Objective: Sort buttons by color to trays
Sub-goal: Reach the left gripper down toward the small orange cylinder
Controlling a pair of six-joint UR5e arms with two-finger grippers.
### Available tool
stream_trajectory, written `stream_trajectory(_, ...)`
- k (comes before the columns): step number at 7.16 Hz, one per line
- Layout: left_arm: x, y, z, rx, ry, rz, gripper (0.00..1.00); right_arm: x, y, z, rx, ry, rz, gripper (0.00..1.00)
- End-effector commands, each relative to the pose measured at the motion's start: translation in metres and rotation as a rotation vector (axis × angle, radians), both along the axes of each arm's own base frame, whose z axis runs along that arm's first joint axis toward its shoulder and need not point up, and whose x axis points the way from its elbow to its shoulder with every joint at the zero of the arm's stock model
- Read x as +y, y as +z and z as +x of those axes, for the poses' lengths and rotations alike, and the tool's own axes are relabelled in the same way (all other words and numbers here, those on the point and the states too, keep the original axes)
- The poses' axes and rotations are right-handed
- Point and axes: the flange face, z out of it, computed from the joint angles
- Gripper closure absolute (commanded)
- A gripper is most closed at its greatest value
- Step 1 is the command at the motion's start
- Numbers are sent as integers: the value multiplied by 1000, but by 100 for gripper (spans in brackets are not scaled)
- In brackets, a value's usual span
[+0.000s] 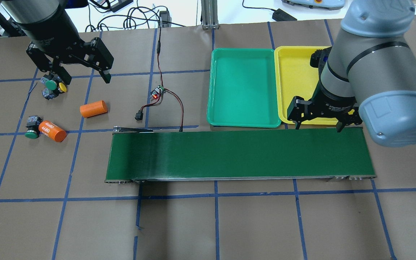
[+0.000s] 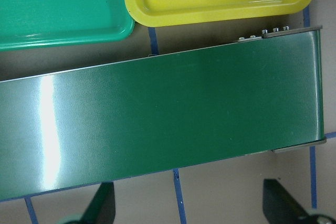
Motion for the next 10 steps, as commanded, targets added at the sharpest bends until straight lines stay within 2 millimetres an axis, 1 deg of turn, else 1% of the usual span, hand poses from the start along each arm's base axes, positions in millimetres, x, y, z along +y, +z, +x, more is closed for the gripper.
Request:
stream_trajectory(1, -4, -1, 6, 0, -1, -2, 0, -4, -4, 1, -8, -2, 3, 0)
stream_trajectory(2, -15, -14, 24, 4, 30, 15, 0, -2, -3, 1, -9, -2, 3, 0)
stream_trajectory(3, -16, -18, 27, 4, 33, 22, 0, 0, 0, 0, 0, -1, -3, 0)
stream_trajectory(4, -23, -20, 30, 8, -2, 8, 0, 1, -1, 0, 2, -1, 1, 0)
stream_trajectory(5, -52, -39, 55, 8, -74, -42, 0, 2, -4, 0, -2, 0, 6, 0)
stream_trajectory(6, -85, -73, 112, 22, -34, -24, 0, -1, -8, 1, -10, -3, 12, 0)
stream_trajectory(7, -120, -114, 139, 17, -32, -65, 0, 0, -7, 1, -8, -5, 11, 0)
stream_trajectory(8, -147, -159, 147, 10, -17, -68, 0, 1, -5, 1, -8, -3, 6, 0)
stream_trajectory(9, -163, -197, 151, 14, 70, -24, 0, 1, -5, 1, -10, -3, 6, 0)
stream_trajectory(10, -174, -223, 154, 6, 147, 5, 0, -1, -9, 1, -10, -3, 15, 0)
